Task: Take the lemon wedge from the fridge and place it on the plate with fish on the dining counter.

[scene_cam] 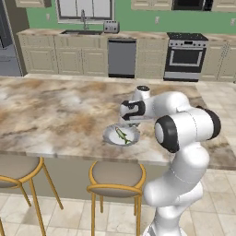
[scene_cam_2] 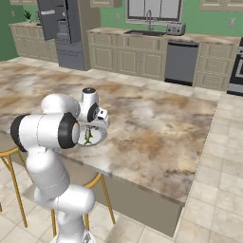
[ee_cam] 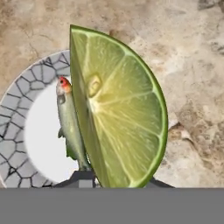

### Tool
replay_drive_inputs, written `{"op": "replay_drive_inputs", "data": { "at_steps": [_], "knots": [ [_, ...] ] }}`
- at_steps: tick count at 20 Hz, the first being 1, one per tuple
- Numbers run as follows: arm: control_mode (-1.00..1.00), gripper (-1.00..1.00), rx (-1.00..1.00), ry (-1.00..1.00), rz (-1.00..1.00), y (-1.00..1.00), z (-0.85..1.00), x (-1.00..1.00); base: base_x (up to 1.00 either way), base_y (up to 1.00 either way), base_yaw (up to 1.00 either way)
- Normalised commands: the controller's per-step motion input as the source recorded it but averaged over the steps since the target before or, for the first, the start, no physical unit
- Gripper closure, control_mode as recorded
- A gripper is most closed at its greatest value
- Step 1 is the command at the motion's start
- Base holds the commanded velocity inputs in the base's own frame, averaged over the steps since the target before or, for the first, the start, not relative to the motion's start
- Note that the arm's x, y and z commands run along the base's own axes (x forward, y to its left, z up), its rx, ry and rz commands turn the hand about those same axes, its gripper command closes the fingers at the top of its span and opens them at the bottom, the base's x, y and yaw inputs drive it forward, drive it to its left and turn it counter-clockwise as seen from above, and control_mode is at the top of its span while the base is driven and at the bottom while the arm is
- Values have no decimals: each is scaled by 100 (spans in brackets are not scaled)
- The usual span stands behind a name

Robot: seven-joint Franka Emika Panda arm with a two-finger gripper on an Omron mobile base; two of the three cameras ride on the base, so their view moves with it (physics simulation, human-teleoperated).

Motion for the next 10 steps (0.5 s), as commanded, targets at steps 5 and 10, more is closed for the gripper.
{"op": "replay_drive_inputs", "data": {
  "at_steps": [5, 10],
  "knots": [
    [-100, 100, 0, 18, 6, 17, -45, 74, 0, 0, 0],
    [-100, 100, 0, 3, 8, 7, -27, -9, 0, 0, 0]
  ]
}}
